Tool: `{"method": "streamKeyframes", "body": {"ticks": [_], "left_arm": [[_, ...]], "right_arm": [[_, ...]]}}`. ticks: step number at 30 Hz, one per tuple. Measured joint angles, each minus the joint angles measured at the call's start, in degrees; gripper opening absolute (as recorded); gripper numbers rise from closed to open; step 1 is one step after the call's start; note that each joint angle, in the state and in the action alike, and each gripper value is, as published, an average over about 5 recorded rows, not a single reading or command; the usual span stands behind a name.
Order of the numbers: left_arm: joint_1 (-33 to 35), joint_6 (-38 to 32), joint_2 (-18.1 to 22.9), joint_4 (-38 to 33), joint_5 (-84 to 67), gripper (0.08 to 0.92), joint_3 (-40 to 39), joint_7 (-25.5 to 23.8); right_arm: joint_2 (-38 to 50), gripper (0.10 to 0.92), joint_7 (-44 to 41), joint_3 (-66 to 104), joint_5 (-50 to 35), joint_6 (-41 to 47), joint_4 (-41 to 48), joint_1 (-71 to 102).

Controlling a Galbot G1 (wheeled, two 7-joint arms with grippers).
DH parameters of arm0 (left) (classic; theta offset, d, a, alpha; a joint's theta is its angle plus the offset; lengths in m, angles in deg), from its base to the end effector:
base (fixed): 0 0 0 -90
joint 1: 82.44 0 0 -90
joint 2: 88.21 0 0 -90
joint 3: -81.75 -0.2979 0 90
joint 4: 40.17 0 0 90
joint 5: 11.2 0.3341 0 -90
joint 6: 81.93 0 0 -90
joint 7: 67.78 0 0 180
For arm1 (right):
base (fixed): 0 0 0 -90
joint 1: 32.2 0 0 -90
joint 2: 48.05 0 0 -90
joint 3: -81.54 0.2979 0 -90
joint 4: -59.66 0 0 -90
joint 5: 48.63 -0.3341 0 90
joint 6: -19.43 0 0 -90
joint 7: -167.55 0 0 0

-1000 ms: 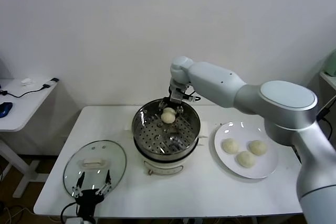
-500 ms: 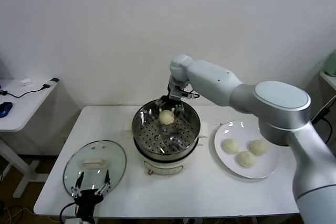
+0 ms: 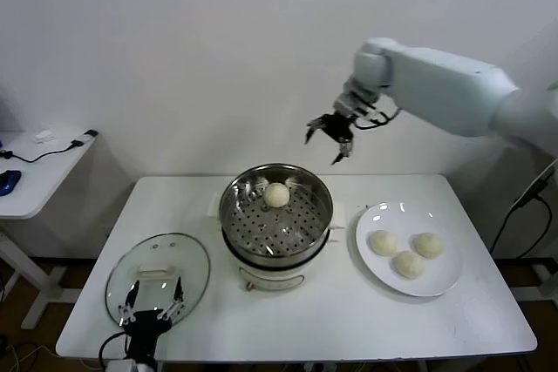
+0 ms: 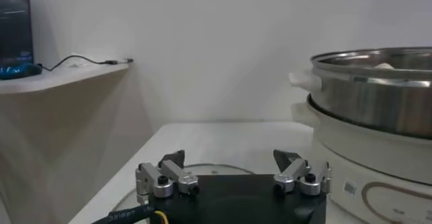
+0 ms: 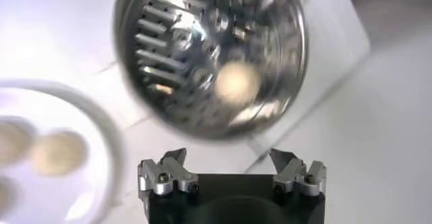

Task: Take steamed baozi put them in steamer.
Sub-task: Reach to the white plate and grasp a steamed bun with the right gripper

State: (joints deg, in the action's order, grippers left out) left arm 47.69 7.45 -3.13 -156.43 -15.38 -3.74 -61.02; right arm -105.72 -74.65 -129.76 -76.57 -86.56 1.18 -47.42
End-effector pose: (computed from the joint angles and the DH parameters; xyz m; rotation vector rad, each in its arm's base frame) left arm 0.1333 0.0363 -0.3053 0.2119 -2.9090 -0.0820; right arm 0.5497 -0.0471 -0.0038 1.6847 -1.2341 1.7305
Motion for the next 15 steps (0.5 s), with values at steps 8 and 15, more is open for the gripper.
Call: {"method": "streamKeyframes", "body": {"ticks": [8,15], "left_arm": [[-0.2,-0.3,-0.3,0.1,0.0,0.823,0.8,0.1],[0.0,-0.8,-0.3,0.8,0.0,0.823,1.4,0.4]], "right_arm": [[10.4,0.823,2.9,-4.8,-3.8,13.4,-7.5,1.0],[14.2,0.823,5.5,-3.7,-3.9,20.6,-9.2,7.2]]}}
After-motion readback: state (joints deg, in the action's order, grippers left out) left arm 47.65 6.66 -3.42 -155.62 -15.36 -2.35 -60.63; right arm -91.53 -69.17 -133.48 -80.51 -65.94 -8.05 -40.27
